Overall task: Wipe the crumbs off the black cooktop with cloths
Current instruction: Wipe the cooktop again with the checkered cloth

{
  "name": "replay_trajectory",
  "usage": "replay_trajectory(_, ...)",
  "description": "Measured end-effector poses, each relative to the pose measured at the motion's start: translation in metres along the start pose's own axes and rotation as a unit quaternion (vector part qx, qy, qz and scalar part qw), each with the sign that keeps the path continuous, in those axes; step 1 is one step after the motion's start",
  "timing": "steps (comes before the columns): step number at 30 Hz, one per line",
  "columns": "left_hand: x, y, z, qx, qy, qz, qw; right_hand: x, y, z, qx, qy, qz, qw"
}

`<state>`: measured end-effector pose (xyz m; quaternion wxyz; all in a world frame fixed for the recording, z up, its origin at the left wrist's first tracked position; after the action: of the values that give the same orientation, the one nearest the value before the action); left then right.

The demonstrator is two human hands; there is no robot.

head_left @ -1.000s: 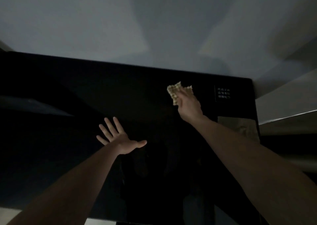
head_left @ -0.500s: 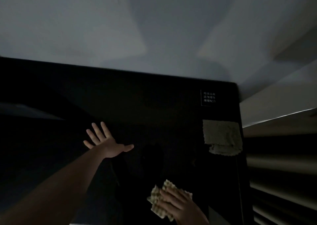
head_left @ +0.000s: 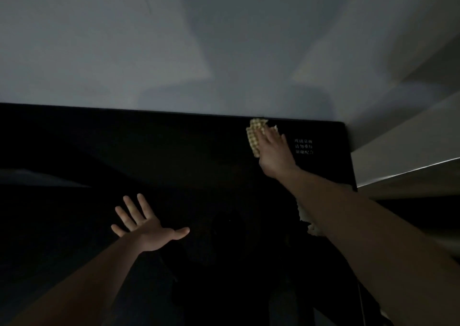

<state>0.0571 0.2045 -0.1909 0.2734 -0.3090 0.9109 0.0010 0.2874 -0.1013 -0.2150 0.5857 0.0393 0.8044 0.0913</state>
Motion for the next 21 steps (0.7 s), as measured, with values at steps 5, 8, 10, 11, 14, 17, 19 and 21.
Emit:
replay_trajectory(5,-0.002,-0.002,-0.002,-0.001,-0.001,-0.001,1.0,0.013,0.01,-0.028,0.049,-0.066,0.062,0.995)
replay_trajectory(8,-0.001,-0.002,-0.005,-0.003,0.003,0.001,1.0,0.032,0.02,-0.104,-0.041,-0.08,0.069,0.994)
replay_trajectory(10,-0.001,-0.002,-0.006,-0.004,0.003,0.001,1.0,0.05,0.021,-0.166,-0.092,-0.055,0.083,0.991)
replay_trajectory(11,-0.001,-0.002,-0.007,-0.004,0.003,0.001,1.0,0.064,0.018,-0.199,-0.118,-0.027,0.107,0.987)
replay_trajectory(14,-0.002,-0.002,-0.008,-0.005,0.004,0.003,1.0,0.096,0.003,-0.278,-0.199,0.07,0.171,0.962)
replay_trajectory(17,-0.002,-0.003,-0.01,-0.004,0.006,0.002,1.0,0.094,-0.014,-0.293,-0.184,0.113,0.216,0.952)
replay_trajectory(19,-0.002,-0.003,-0.009,-0.004,0.009,0.0,1.0,0.065,-0.018,-0.261,-0.128,0.104,0.26,0.952)
replay_trajectory(21,-0.002,-0.003,-0.008,-0.006,0.009,0.0,1.0,0.025,-0.032,-0.206,-0.033,0.059,0.31,0.948)
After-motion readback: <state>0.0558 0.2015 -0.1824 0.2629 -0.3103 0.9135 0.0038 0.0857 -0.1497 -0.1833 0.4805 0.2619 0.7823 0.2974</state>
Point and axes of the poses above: each hand's wrist, its own z-axis towards the middle knuckle, its own x-axis out of the palm, y = z × x, the point moved 6 cm from there along z, towards the middle knuckle, and after that the axes turned 12 degrees about x, right-handed, at the moved point
